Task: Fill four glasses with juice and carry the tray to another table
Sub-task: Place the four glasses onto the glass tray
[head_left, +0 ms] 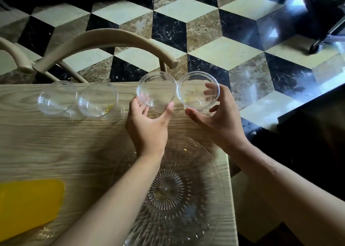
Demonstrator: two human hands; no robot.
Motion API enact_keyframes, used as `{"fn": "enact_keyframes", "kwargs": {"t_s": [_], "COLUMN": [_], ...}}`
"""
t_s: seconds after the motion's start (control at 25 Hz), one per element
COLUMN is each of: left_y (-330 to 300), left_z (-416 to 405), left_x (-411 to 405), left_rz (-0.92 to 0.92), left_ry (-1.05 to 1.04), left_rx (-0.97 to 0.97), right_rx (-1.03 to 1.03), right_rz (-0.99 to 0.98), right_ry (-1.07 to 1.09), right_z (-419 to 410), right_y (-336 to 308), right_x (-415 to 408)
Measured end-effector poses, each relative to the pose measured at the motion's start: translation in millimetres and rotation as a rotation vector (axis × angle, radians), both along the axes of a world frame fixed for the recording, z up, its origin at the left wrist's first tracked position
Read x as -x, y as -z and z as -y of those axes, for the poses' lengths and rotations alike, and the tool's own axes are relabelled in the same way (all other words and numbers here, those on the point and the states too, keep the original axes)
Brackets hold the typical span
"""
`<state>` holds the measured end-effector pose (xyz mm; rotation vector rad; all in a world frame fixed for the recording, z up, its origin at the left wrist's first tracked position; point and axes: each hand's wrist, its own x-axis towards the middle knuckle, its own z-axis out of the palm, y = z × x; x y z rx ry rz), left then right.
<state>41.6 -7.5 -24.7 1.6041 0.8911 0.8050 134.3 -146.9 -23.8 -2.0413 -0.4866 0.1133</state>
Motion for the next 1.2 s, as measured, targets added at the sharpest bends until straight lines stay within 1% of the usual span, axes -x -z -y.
{"fn": "enact_keyframes", "kwargs": {"t_s": [0.16, 0.36, 0.56, 0.68, 0.92, 1.2], "left_y": [-18, -35, -29, -22, -10, -7], "left_z": [0, -4, -2, -1, -3, -2], "left_x": [29, 98, 140, 153, 169, 167], "left_rz": [-0.034, -0.095, -0.106, -0.102, -0.193, -0.168], "left_ry": [0.058, 0.177, 0.232, 0.235, 0.268, 0.297], "left_rx": [-0.052, -0.020, 0.047, 0.084, -0.031, 0.016], "right_rx": [-0.004, 0.028, 0.073, 0.090, 0.173, 0.193], "right_rz": [0.008, 0.049, 0.058, 0.027, 0.032, -0.003], "right_ry": [-0.015, -0.067, -0.092, -0.081, -0.045, -0.041], "right_z": [6, 15, 24, 34, 49, 49], "right_y": [-19, -44, -42, -36, -27, -21], "right_x": [22, 66, 104, 120, 131, 132]}}
